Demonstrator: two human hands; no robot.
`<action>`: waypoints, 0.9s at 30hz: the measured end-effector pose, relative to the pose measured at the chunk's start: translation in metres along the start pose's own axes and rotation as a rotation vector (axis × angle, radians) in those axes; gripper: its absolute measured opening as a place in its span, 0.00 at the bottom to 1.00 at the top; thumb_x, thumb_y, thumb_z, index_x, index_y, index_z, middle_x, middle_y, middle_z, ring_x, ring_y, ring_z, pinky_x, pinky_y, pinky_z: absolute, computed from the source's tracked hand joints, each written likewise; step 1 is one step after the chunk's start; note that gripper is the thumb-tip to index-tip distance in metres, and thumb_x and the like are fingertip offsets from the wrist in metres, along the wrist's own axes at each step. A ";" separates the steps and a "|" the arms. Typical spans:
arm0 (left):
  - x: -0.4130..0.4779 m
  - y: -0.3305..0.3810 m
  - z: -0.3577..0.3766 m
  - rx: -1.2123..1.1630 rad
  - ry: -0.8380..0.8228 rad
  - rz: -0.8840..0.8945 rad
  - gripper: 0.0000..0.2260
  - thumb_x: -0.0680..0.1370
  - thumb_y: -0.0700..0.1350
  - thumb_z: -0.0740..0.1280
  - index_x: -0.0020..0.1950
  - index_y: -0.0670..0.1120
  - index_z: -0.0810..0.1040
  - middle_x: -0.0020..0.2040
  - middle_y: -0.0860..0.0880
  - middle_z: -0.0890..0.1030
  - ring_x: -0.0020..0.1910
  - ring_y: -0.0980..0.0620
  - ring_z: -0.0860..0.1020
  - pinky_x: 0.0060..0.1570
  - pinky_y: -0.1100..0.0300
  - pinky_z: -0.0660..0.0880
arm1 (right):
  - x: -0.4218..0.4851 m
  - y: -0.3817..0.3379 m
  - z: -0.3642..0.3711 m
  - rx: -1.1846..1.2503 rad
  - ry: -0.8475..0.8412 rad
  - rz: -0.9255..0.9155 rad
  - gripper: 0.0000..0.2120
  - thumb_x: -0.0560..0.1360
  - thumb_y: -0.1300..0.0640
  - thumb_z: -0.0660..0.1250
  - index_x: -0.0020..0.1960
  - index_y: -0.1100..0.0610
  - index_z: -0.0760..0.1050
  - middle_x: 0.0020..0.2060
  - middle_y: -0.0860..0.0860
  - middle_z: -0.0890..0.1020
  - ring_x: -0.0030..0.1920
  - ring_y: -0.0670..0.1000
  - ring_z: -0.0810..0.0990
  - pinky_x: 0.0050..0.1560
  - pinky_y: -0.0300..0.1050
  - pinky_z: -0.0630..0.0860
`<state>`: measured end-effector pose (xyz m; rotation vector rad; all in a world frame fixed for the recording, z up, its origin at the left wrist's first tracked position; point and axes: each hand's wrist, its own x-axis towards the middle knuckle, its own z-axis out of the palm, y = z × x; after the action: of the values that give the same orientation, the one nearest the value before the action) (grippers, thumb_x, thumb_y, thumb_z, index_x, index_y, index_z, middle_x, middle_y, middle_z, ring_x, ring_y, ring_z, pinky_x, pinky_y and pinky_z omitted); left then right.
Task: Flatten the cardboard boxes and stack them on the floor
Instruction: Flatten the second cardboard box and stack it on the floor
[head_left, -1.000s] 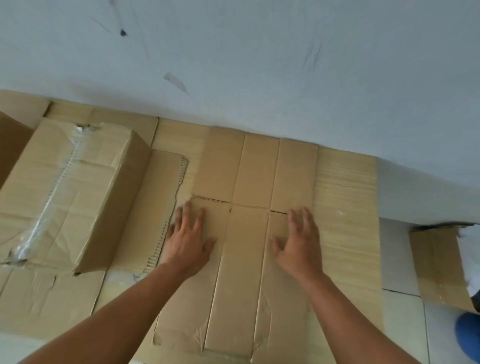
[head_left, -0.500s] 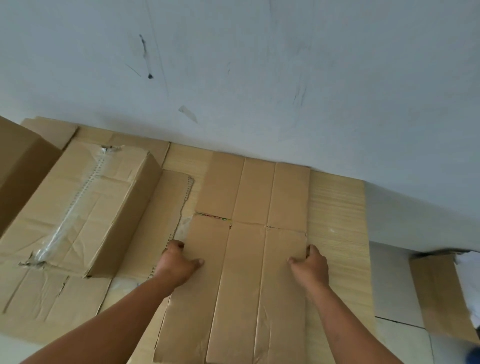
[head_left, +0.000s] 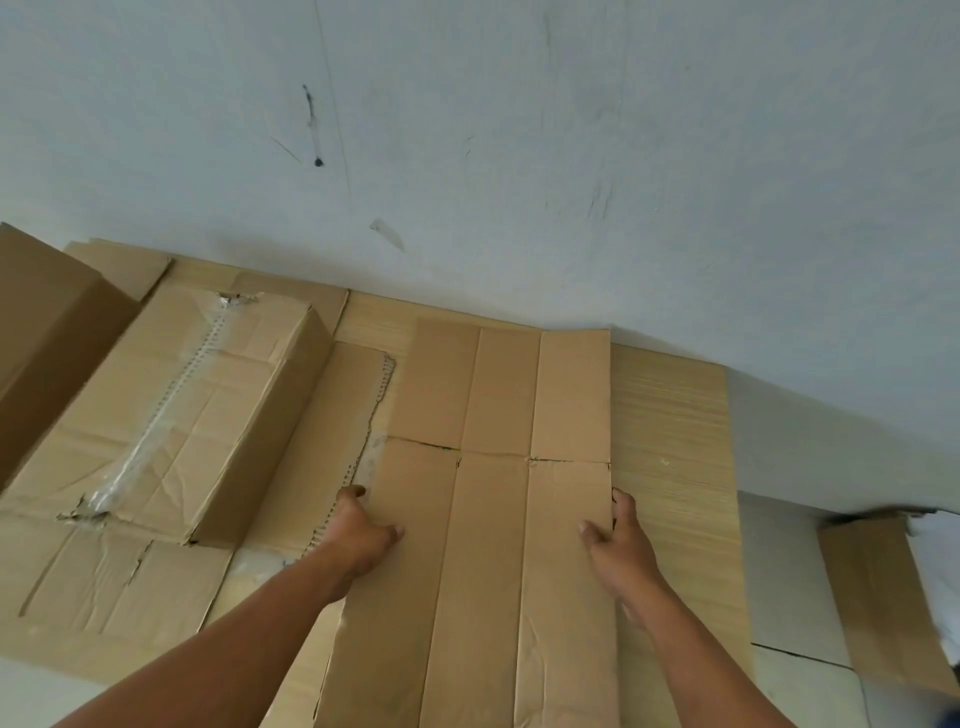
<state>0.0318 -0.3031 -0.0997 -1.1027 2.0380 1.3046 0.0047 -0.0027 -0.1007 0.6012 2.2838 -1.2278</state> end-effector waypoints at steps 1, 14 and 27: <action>0.000 -0.001 -0.001 -0.025 -0.027 0.017 0.28 0.77 0.40 0.71 0.73 0.48 0.64 0.58 0.47 0.74 0.51 0.48 0.77 0.50 0.52 0.78 | -0.003 0.001 0.000 0.033 0.023 -0.007 0.28 0.80 0.59 0.64 0.76 0.50 0.58 0.64 0.52 0.77 0.55 0.51 0.76 0.58 0.44 0.71; -0.020 -0.018 -0.048 -0.152 -0.062 0.207 0.15 0.78 0.40 0.70 0.62 0.50 0.71 0.50 0.51 0.78 0.46 0.51 0.79 0.40 0.58 0.77 | -0.062 -0.032 -0.002 0.297 0.092 -0.207 0.25 0.78 0.60 0.68 0.71 0.44 0.65 0.68 0.53 0.75 0.64 0.54 0.77 0.66 0.59 0.74; -0.129 -0.119 -0.221 -0.684 -0.582 0.313 0.17 0.74 0.53 0.69 0.54 0.42 0.85 0.49 0.41 0.85 0.44 0.44 0.84 0.47 0.51 0.81 | -0.291 -0.091 0.048 0.581 -0.050 -0.609 0.25 0.72 0.62 0.68 0.69 0.53 0.72 0.59 0.58 0.82 0.62 0.61 0.80 0.62 0.64 0.75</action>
<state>0.2086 -0.4810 0.0299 -0.5298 1.3810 2.2646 0.1919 -0.1334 0.1075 0.0307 2.1201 -2.2008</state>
